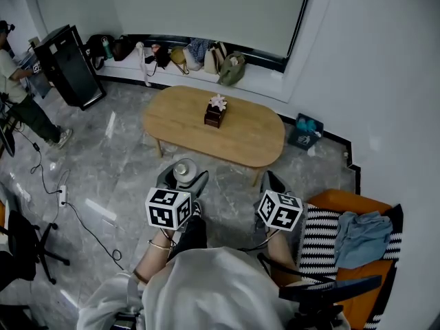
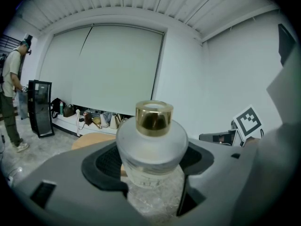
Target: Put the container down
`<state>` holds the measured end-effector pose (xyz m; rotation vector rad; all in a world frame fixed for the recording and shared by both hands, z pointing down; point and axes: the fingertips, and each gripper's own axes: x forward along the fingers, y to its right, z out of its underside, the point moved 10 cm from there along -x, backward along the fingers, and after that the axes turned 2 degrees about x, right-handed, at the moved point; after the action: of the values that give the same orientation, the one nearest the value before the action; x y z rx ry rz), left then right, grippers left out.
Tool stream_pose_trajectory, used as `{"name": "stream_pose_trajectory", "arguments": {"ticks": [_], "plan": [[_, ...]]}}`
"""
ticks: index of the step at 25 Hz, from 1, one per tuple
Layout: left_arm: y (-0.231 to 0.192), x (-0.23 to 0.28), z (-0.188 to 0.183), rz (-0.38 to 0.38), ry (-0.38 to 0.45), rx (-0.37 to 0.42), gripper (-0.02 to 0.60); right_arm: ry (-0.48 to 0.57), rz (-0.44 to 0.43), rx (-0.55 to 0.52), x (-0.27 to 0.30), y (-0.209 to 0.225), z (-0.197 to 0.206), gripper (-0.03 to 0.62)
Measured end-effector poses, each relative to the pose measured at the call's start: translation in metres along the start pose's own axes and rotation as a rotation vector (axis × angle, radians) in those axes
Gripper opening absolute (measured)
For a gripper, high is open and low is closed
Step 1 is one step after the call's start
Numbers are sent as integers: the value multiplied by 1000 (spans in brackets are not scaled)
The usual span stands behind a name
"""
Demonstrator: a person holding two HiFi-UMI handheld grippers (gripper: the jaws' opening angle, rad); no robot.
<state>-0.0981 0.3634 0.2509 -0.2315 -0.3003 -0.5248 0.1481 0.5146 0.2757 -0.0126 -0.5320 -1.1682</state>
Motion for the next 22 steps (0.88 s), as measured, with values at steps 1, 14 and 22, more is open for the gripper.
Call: {"name": "stream_pose_trajectory", "arguments": {"ticks": [1,14,22], "plan": [[-5,3,-1,-3,3,-4,339,-1,1,-3,5,-1,-2,23],[-79,69,-32,0,17,-7,339,4,0,-7,98,-24,-37,23],[-140,116,-65,3,17,-14,339,-9,4,-17,166,-46,-69,23]]}}
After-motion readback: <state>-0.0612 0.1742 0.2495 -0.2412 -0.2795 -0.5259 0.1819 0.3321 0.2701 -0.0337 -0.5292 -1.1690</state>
